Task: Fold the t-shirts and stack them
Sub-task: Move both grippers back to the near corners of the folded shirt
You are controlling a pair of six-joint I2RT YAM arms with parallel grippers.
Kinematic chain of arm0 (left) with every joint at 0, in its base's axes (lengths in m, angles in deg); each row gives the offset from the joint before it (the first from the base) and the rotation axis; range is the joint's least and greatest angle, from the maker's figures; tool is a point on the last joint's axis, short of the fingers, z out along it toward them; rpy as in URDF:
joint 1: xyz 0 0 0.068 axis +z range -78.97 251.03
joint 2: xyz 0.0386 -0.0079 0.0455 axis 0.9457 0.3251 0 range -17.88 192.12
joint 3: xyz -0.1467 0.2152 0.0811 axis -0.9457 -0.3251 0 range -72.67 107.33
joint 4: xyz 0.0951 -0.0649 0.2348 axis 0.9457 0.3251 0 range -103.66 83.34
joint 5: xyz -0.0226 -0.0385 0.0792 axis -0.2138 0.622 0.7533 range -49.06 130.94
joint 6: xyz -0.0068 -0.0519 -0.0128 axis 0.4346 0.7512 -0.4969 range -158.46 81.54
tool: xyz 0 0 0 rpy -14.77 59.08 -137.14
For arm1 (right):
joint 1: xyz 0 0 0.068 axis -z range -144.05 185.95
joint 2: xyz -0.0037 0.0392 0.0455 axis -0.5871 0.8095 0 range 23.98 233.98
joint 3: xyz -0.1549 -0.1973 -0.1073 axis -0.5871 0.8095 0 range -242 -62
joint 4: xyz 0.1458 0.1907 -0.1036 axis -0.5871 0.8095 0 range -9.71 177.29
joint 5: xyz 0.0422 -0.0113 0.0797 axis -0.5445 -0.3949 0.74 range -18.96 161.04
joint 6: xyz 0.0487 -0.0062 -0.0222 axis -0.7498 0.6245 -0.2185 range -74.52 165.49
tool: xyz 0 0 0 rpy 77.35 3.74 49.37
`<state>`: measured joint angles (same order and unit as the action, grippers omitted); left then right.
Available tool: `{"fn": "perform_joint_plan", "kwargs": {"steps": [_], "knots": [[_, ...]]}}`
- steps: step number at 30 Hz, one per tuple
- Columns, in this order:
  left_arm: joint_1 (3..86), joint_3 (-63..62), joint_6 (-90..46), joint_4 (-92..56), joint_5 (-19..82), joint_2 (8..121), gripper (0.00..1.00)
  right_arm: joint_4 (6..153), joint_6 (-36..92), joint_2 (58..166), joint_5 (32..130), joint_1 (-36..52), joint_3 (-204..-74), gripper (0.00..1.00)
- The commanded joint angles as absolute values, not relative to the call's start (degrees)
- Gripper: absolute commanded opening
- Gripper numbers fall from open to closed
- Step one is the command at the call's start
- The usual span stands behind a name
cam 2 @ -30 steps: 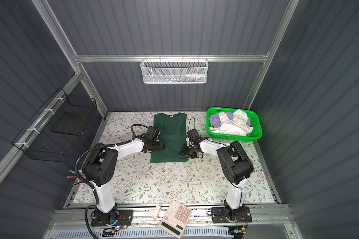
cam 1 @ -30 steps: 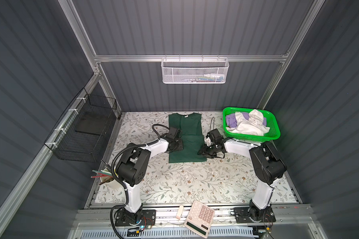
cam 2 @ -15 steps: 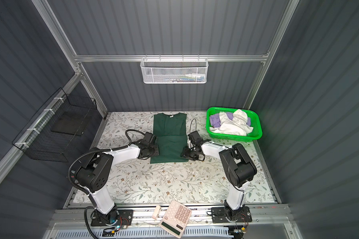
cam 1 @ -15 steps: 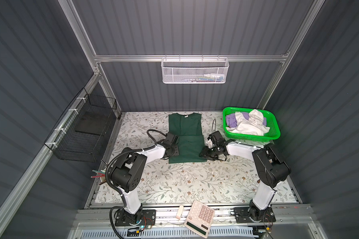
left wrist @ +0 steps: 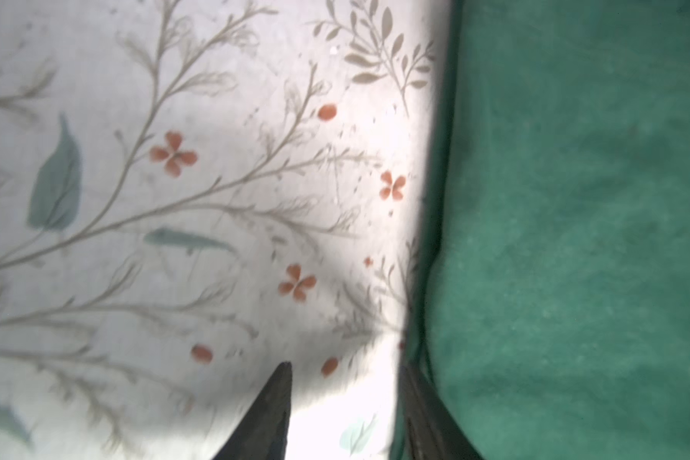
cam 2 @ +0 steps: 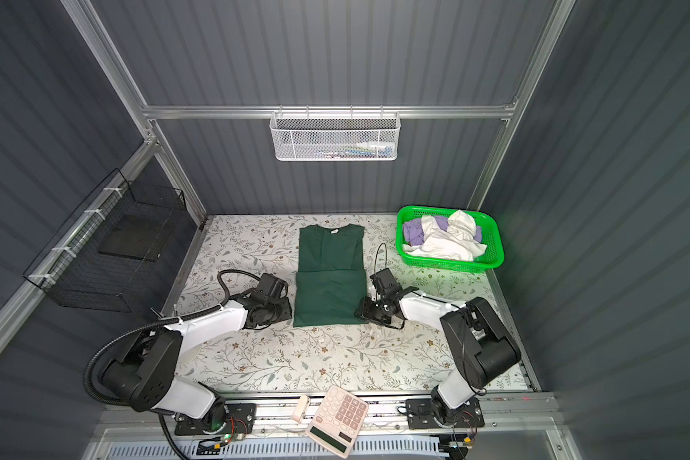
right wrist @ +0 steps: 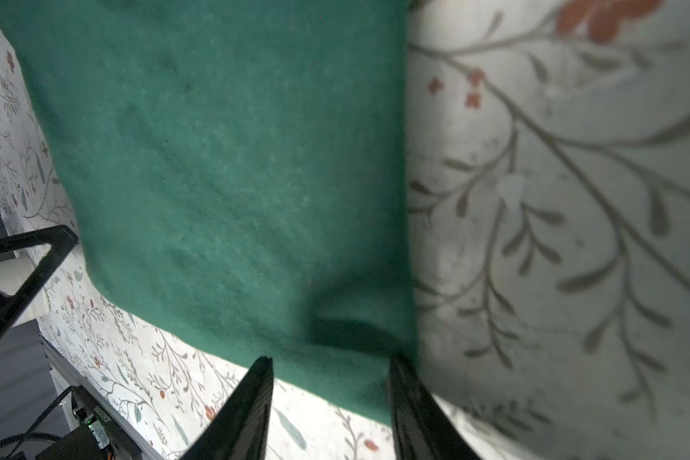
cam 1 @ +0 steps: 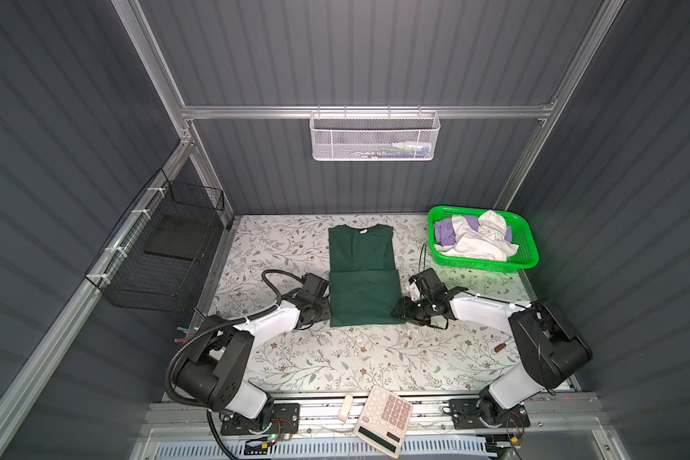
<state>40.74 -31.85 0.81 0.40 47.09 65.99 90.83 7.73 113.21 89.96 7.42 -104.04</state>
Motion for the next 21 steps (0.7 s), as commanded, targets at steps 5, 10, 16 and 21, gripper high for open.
{"fn": "perform_joint_plan", "kwargs": {"steps": [5,10,16,21], "knots": [[40.5,-39.1,3.7,2.2,39.7,57.8,0.48,93.8,3.1,102.9,87.3,5.9,-95.4,0.53],[40.2,-41.2,3.9,1.6,35.6,55.4,0.48,97.5,2.8,95.1,85.8,5.9,-93.5,0.57],[38.4,-42.7,6.4,-0.5,33.3,51.9,0.48,99.2,0.9,86.7,85.2,5.9,-90.4,0.61],[37.0,-42.7,7.0,-0.4,33.8,51.4,0.49,98.2,-0.2,84.6,84.3,5.9,-87.1,0.61]]}}
